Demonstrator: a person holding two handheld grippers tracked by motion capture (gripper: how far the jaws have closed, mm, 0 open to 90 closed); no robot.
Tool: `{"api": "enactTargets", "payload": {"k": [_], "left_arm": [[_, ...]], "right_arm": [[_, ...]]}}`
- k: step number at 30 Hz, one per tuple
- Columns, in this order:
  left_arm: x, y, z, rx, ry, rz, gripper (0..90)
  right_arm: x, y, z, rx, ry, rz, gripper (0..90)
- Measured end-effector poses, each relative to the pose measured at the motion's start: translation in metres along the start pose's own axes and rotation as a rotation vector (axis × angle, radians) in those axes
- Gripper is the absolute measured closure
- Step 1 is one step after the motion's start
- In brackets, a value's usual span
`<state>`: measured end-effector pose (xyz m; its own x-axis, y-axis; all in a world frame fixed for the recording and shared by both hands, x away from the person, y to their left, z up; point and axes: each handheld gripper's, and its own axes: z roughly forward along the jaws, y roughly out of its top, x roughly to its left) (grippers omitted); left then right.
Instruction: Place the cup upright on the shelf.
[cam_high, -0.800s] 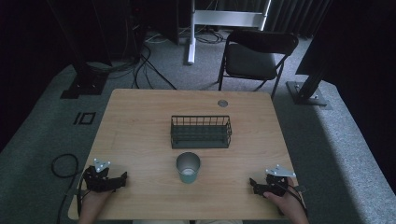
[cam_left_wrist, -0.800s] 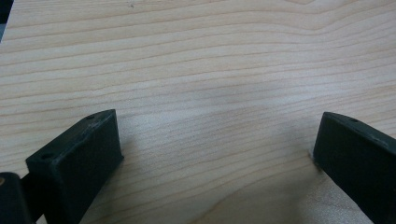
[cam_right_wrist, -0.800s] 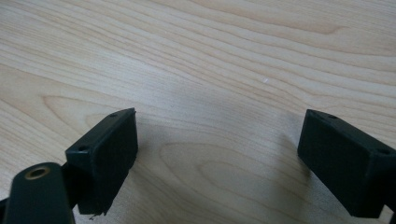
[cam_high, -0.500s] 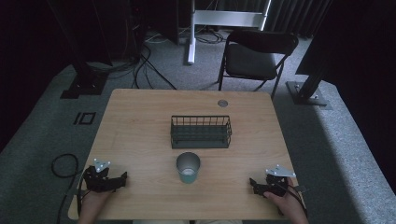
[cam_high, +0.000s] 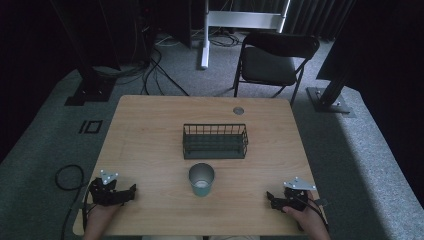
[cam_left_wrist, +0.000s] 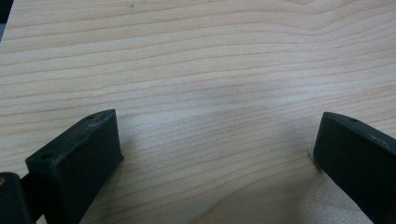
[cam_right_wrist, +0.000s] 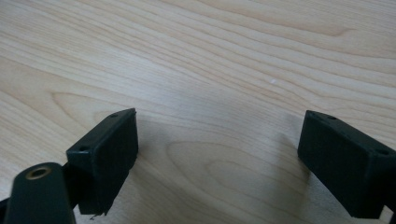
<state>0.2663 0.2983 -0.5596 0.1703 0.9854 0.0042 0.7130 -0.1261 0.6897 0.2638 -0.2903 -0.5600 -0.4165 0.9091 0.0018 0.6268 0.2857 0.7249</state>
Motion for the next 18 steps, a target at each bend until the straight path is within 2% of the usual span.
{"api": "enactTargets", "payload": {"k": [9, 18], "left_arm": [[0.0, 0.0, 0.0, 0.0, 0.0, 0.0, 1.5], [0.0, 0.0, 0.0, 0.0, 0.0, 0.0, 1.5]], "right_arm": [[0.005, 0.007, 0.0, 0.0, 0.025, -0.025, 11.9], [0.02, 0.021, 0.001, -0.018, 0.082, -0.063, 11.9]]}}
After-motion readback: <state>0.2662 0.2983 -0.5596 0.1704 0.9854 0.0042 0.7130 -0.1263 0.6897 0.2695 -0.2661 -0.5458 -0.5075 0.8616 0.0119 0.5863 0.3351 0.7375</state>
